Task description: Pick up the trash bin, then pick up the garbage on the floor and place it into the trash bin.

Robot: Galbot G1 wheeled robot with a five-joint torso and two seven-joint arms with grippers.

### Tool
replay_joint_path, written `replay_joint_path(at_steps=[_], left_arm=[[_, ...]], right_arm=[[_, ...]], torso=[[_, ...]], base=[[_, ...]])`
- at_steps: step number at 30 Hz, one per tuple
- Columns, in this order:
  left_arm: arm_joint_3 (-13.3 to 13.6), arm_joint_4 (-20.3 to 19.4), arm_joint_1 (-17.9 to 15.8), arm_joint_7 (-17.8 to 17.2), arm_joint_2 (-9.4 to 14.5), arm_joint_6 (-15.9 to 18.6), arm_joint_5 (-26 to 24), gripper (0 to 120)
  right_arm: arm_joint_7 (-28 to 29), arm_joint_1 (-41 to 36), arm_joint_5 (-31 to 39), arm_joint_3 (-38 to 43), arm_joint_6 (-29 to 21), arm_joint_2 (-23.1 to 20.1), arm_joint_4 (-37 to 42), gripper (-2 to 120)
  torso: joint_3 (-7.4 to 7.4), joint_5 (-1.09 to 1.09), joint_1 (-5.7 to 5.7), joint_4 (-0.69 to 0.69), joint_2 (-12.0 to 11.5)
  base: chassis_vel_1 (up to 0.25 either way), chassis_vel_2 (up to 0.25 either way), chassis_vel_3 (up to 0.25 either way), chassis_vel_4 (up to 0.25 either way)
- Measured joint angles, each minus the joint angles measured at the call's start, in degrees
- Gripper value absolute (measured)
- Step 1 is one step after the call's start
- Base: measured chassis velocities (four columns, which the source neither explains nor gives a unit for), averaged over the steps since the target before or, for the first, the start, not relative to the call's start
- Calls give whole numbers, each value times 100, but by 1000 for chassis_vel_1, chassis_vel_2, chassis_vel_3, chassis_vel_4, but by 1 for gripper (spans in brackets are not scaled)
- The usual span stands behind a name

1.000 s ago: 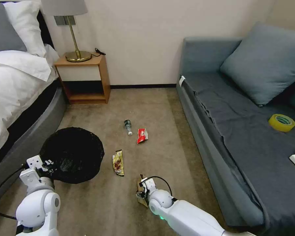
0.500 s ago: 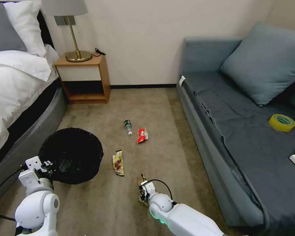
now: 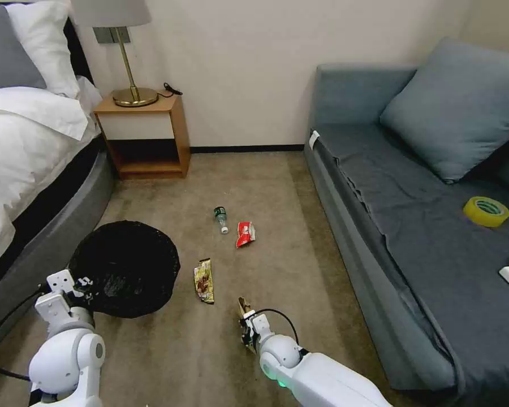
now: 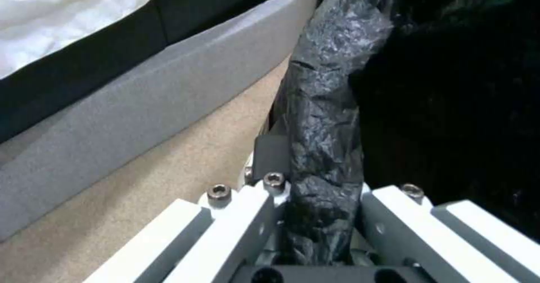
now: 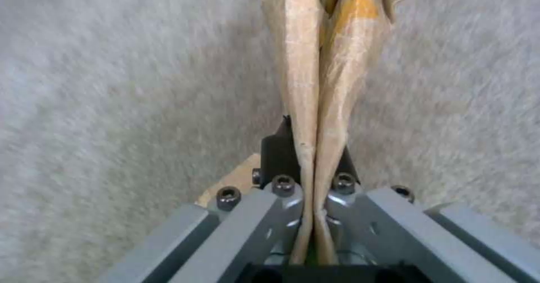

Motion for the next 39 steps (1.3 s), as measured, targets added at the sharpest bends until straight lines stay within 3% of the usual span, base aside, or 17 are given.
replay_joint_path(at_steps=[10,13,19,26,37,39], left_arm=[[78,-20,70,8,-10,7,-13,2],[97,-22,90,7,-25,9,1,2],[131,-86,164,16,-59,9,55,2],[257,-263,235,16,-221,61,91,2],[359,-465,355,48,-387,79,204,2],[366,-489,376,58,-404,79,221,2]], right_arm=[[382,305,517,566,-4,-683,1835,0],[599,593,912,644,-25,-614,2414,0],[1198,1173,1656,279,-39,-37,3221,0],[1438,1475,1670,-724,168,635,2842,0],[1438,1638,1435,-1334,440,1388,1668,0],[1445,1650,1441,-1344,457,1547,1566,10]], torso=[[0,-1,-1,-2,0],[0,-1,-1,-1,0],[0,-1,-1,1,0],[0,-2,-1,0,0],[0,-2,-1,0,0],[0,-1,-1,0,0]], base=[[0,0,0,0],[0,0,0,0],[0,0,0,0],[0,0,0,0],[0,0,0,0],[0,0,0,0]])
